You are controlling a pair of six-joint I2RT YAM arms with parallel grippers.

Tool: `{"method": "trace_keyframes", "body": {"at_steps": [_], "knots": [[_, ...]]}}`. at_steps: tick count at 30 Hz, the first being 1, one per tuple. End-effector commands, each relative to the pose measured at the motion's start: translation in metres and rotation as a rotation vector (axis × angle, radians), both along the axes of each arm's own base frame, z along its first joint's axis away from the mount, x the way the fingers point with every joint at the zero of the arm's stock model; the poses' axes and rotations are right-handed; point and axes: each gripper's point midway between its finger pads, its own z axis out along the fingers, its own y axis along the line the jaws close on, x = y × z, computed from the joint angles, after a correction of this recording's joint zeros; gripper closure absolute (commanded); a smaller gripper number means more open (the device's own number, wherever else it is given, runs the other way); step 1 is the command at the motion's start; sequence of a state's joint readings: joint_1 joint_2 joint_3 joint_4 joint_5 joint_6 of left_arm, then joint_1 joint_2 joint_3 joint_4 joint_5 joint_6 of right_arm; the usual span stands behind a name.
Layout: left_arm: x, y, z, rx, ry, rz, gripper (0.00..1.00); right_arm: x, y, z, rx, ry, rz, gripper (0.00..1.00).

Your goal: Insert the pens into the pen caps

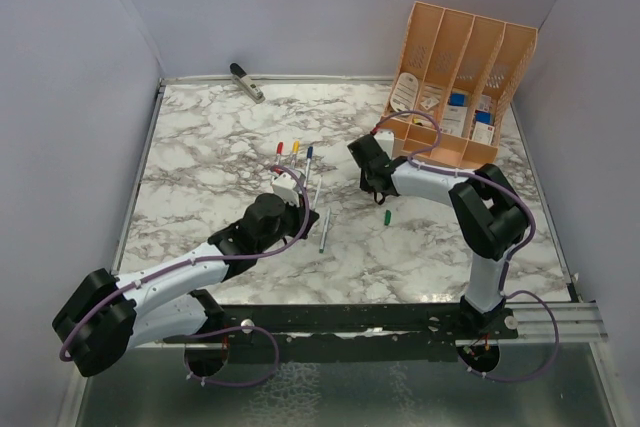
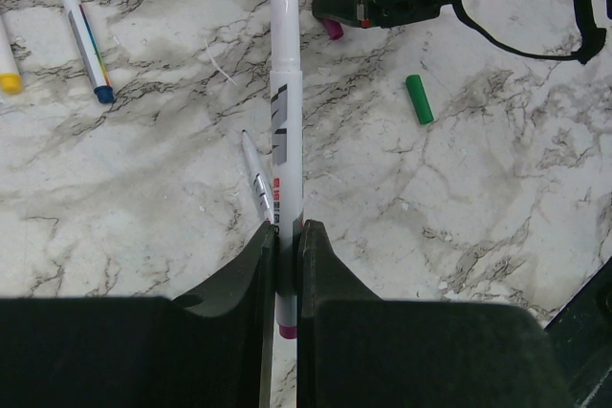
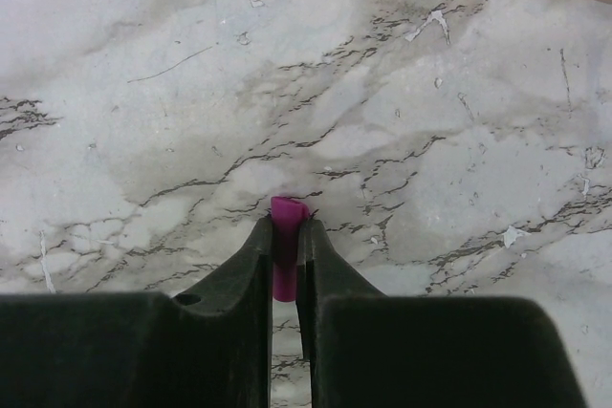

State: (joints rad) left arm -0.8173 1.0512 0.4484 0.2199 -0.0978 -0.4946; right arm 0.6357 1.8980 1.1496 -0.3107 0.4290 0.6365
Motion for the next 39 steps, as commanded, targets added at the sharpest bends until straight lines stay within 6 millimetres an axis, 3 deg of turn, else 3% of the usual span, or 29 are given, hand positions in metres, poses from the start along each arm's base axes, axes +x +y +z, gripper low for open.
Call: {"method": "trace_keyframes", "body": {"at_steps": [1, 5, 8, 14, 19, 24, 27, 33, 39], "knots": [[0.005, 0.000, 0.007, -0.030, -0.019, 0.019, 1.00, -0.079, -0.039, -0.069, -0.178, 0.337, 0.076, 0.99], [0.004, -0.001, 0.006, -0.029, -0.018, 0.011, 1.00, -0.064, -0.024, -0.049, -0.117, 0.270, 0.111, 0.99], [0.002, -0.005, 0.006, -0.032, -0.020, -0.014, 1.00, -0.048, -0.007, -0.018, -0.034, 0.171, 0.148, 0.99], [-0.006, -0.012, 0.011, -0.085, -0.052, -0.081, 1.00, -0.021, 0.028, 0.076, 0.182, -0.118, 0.243, 0.99], [-0.017, -0.021, 0.023, -0.159, -0.099, -0.156, 1.00, -0.016, 0.044, 0.157, 0.347, -0.376, 0.331, 0.99], [-0.039, -0.032, 0.053, -0.312, -0.219, -0.289, 1.00, -0.035, 0.047, 0.231, 0.502, -0.643, 0.431, 0.99], [-0.044, -0.033, 0.063, -0.339, -0.262, -0.324, 1.00, -0.050, 0.048, 0.261, 0.585, -0.765, 0.489, 0.99], [-0.063, -0.047, 0.088, -0.443, -0.321, -0.460, 1.00, -0.080, 0.057, 0.293, 0.736, -0.882, 0.615, 0.99], [-0.070, -0.064, 0.094, -0.500, -0.284, -0.548, 1.00, -0.108, 0.057, 0.319, 0.877, -1.006, 0.699, 0.99]]}}
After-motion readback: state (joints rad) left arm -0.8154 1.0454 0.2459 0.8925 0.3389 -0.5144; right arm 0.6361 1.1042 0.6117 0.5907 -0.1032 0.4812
